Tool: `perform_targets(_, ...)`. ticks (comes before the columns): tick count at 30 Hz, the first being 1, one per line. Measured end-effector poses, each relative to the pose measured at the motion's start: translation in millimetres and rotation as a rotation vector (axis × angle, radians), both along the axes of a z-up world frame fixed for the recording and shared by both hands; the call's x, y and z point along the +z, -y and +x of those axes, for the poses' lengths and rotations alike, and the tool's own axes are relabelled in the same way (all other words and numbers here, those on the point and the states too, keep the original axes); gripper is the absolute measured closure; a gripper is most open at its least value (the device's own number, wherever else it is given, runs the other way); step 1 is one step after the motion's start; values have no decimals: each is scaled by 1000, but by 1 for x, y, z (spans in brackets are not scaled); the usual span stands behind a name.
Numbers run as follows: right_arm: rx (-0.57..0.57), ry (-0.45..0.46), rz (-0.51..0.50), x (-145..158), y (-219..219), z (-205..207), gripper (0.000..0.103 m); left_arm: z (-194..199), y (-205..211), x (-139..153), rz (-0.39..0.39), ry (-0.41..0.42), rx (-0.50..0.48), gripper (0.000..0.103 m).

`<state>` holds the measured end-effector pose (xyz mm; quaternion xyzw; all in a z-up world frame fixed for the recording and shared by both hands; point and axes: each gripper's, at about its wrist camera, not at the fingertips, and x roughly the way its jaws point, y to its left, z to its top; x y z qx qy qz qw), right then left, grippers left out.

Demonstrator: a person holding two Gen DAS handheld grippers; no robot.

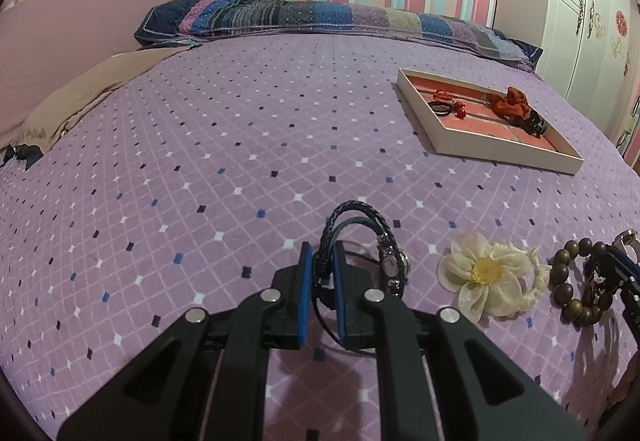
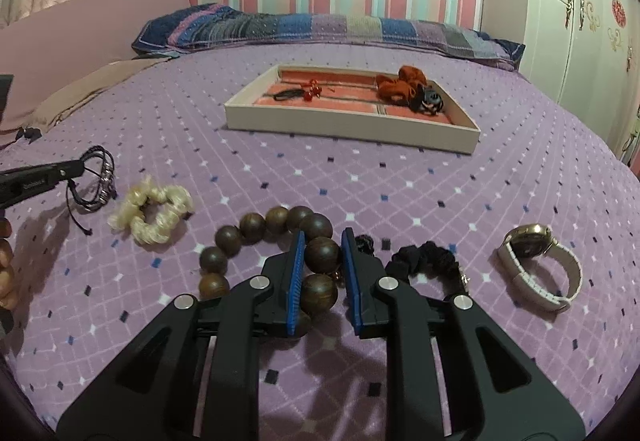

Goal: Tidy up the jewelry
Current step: 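Lift both held bracelets up off the bed cover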

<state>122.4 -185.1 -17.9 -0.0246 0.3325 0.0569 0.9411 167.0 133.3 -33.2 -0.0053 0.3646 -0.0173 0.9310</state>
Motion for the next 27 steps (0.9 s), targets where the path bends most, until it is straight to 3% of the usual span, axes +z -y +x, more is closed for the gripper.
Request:
perform_targets(8, 17, 33, 5, 13, -1, -4, 84, -5, 1, 8, -6, 17, -1, 92)
perform_targets(19, 52, 96, -6, 41, -4, 2, 84, -14, 20, 50, -14, 99, -16, 93)
perform_targets(27, 52, 120, -7, 60, 1, 19, 84, 3, 51, 71, -13, 123, -67, 93)
